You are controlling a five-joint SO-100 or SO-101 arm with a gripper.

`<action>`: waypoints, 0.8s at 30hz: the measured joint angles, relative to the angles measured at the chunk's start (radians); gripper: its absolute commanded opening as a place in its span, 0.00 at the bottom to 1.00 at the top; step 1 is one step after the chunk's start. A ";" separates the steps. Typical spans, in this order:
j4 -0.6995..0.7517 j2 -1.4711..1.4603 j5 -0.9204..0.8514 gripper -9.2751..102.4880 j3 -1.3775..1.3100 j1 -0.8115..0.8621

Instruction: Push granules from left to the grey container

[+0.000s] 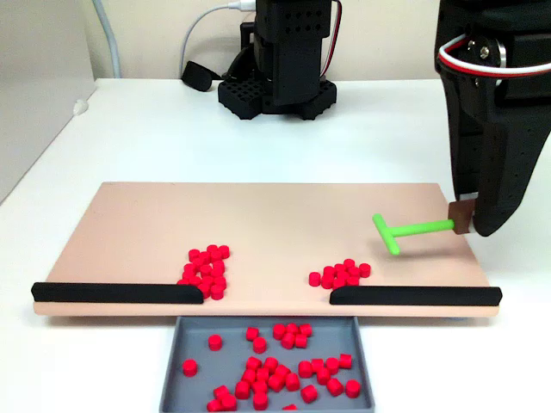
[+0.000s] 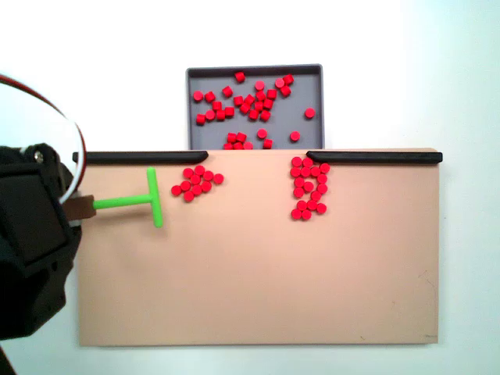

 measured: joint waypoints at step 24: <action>0.000 -0.032 0.038 0.08 -0.002 -0.012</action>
